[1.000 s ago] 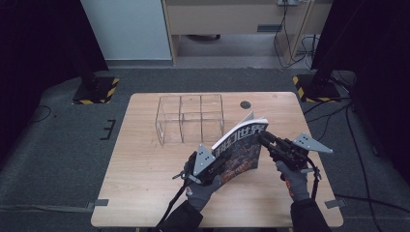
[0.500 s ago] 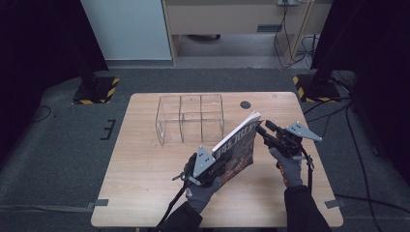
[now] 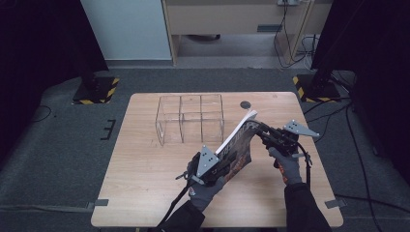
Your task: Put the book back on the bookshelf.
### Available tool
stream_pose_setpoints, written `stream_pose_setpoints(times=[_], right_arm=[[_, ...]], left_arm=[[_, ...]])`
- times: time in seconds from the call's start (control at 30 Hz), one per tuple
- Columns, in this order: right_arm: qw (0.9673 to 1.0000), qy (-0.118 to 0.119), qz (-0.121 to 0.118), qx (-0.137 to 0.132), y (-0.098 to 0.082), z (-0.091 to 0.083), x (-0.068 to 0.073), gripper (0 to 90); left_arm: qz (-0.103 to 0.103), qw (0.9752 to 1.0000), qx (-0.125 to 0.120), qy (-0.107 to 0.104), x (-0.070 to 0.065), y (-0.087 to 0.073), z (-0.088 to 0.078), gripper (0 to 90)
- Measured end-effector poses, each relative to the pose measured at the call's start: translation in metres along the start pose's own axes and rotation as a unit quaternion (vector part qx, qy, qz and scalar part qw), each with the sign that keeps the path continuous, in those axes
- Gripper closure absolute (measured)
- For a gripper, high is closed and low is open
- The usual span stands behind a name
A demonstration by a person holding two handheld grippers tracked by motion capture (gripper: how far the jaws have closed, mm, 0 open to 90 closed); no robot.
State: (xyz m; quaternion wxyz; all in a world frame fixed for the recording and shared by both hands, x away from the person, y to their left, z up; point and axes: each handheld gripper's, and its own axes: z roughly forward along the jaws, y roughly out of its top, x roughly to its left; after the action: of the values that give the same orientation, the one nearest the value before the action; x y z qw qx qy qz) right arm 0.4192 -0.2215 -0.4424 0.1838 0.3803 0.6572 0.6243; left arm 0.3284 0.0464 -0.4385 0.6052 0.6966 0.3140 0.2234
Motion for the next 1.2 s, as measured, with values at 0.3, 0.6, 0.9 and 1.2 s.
stream_pose_setpoints(times=[0.3, 0.6, 0.9, 1.2], right_arm=[[1.0000, -0.005, 0.003, 0.005, 0.000, 0.001, 0.002, 60.9], [0.9982, -0.054, 0.002, 0.027, -0.003, -0.009, -0.007, 45.4], [0.9952, -0.084, -0.015, 0.048, -0.009, -0.016, -0.006, 39.0], [0.9929, -0.096, -0.017, 0.068, -0.018, -0.023, -0.004, 32.4]], left_arm=[[-0.005, 0.9995, 0.005, 0.032, 0.005, 0.001, 0.000, 81.3], [-0.023, 0.9991, 0.009, 0.034, 0.012, 0.004, -0.003, 81.9], [-0.032, 0.9987, 0.009, 0.040, 0.023, 0.013, -0.017, 82.0], [-0.038, 0.9976, 0.008, 0.057, 0.039, 0.031, -0.035, 82.0]])
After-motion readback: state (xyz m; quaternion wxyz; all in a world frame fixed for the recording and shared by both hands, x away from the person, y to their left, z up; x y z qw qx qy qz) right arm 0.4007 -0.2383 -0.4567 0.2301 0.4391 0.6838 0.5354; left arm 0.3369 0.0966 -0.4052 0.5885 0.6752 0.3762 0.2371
